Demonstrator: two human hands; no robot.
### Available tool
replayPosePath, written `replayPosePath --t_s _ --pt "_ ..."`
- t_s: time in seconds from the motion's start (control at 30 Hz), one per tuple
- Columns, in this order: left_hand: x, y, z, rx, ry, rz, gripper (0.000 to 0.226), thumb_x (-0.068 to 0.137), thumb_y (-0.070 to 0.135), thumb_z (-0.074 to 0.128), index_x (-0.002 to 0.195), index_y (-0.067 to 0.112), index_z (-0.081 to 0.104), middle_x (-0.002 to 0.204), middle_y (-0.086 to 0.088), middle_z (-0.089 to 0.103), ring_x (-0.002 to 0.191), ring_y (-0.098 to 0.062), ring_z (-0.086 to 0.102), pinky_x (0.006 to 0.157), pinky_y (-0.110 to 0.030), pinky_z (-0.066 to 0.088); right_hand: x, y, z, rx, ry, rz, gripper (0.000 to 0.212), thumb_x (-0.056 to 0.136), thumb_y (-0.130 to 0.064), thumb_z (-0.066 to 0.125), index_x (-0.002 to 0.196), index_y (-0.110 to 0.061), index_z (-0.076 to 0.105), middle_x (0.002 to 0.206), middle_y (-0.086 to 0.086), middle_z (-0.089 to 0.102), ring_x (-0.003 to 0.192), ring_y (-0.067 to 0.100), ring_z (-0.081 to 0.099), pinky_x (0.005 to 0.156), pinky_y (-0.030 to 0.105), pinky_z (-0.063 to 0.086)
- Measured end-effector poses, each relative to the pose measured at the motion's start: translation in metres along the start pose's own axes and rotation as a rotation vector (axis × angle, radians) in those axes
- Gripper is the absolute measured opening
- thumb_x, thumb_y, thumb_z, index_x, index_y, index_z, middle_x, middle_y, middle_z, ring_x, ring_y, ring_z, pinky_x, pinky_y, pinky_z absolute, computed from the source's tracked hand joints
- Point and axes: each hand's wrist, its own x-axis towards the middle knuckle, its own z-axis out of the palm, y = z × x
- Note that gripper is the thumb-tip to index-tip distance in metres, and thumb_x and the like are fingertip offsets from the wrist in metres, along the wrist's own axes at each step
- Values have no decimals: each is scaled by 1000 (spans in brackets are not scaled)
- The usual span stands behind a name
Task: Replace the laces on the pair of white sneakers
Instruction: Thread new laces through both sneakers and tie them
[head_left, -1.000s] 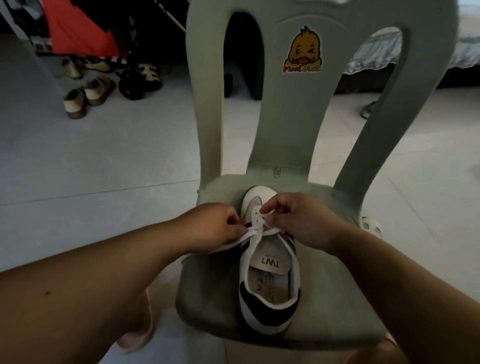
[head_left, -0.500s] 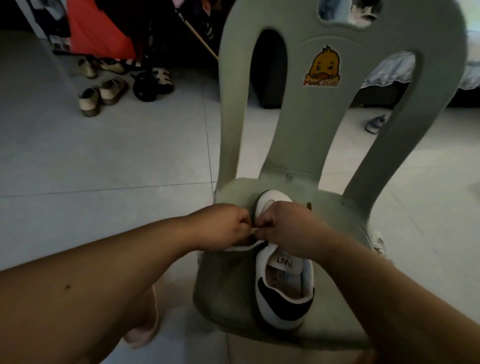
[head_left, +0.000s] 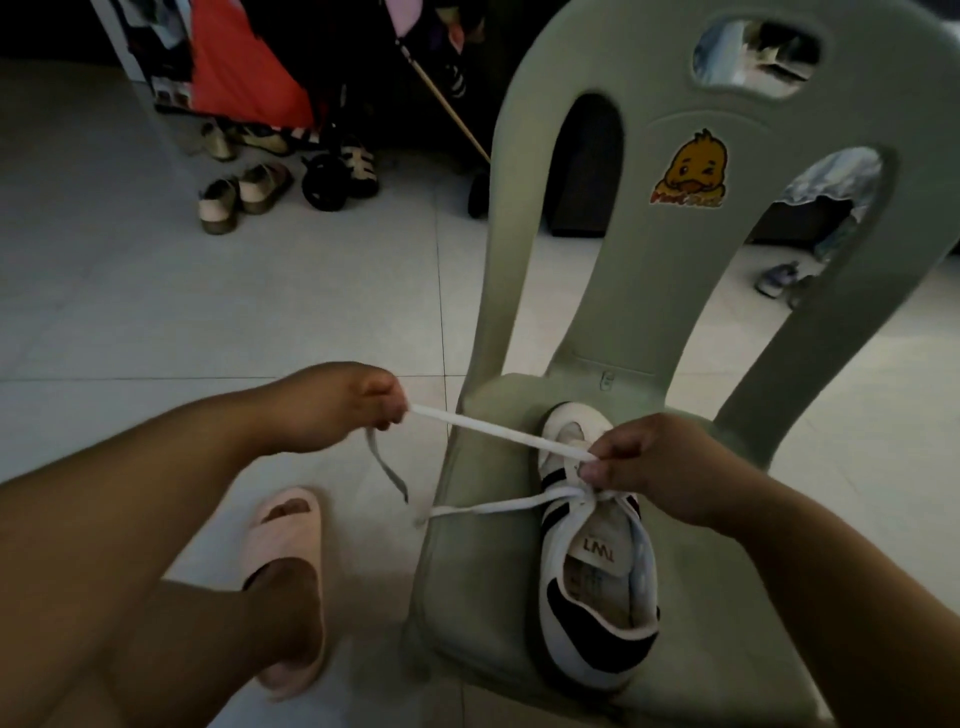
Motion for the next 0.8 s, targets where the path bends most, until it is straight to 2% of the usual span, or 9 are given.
replayPosePath --t_s 0.1,0.2,0.3,0.37,0.47,0.53,0.6,0.7,0.8 --pt "-5 -30 -11 45 98 -136 19 96 29 51 80 27 61 83 7 61 78 -13 55 64 -26 39 -1 -1 0 17 -21 6 9 83 -29 71 82 -23 76 78 -3 72 81 14 65 75 25 49" --pt "-6 -52 -14 98 192 -284 18 96 26 51 90 17 65 85 -1 60 74 -16 52 61 -28 37 0 -2 0 20 -37 13 8 84 -29 70 82 -23 76 81 -1 72 84 16 65 80 29 51" --pt "-10 -59 -16 -74 290 -403 24 97 23 49 84 11 65 85 -5 61 73 -24 53 58 -29 37 0 -1 -1 11 -30 20 9 83 -31 71 80 -24 76 80 -2 72 82 15 65 78 27 50" --pt "-10 -58 -17 -170 331 -413 29 98 24 47 77 12 63 88 -8 66 78 -26 58 64 -30 39 0 -1 -1 0 -47 25 10 84 -31 70 80 -24 75 78 -3 72 81 13 65 75 25 49" --pt "-15 -30 -13 -264 270 -337 28 97 27 48 80 13 65 84 -7 69 85 -24 63 74 -33 43 -3 -6 -1 0 -80 14 6 85 -32 68 87 -28 73 84 -10 70 82 8 63 72 22 47" --pt "-19 0 -6 -239 167 -211 26 96 29 51 80 17 67 78 -3 68 79 -19 64 75 -32 46 -5 -15 4 -17 -52 -38 32 84 -38 68 115 -34 63 107 -24 58 95 -2 55 79 17 41" --pt "-22 31 4 -193 75 -94 24 94 32 52 79 22 68 73 2 67 73 -12 62 70 -27 47 -6 -29 14 -37 45 -114 54 83 -43 67 133 -39 48 118 -27 46 103 -7 45 88 17 37" --pt "-20 66 17 -165 -18 21 22 92 36 55 77 27 68 66 8 65 60 1 59 61 -18 44 -10 -52 32 77 93 -257 47 87 -41 61 132 -45 48 112 -31 52 91 -10 52 79 9 38" --pt "-17 81 22 -212 -49 57 26 91 38 56 76 22 68 59 8 63 53 -1 55 58 -19 44 -10 -58 40 196 81 -309 25 92 -33 58 115 -43 63 95 -23 69 88 -3 62 84 22 51"
